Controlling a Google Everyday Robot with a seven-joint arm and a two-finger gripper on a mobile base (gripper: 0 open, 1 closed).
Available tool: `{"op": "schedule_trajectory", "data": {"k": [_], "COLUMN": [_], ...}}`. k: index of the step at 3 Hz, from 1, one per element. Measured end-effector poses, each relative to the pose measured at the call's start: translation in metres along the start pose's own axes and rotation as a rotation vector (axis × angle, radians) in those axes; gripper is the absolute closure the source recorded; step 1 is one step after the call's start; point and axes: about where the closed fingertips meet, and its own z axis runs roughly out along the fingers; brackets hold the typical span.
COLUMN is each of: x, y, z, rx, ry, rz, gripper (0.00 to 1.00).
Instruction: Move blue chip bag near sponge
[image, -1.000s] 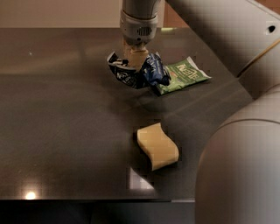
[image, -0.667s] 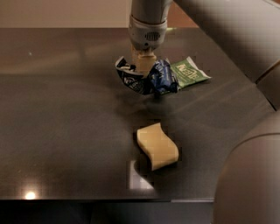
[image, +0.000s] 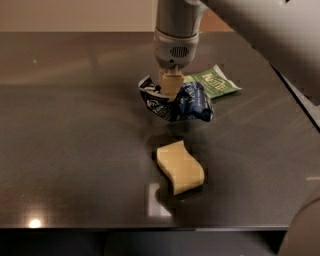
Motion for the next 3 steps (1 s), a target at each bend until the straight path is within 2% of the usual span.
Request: {"op": "schedule_trajectory", "data": {"k": [2,3], "x": [0.001,0.001], "y": [0.033,0.044], "z": [-0.001,0.002], "rx": [-0.033,-0.068], "ry": [-0.005,-0.016], "rz": [0.050,0.050], "gripper": [0.36,0.13]}}
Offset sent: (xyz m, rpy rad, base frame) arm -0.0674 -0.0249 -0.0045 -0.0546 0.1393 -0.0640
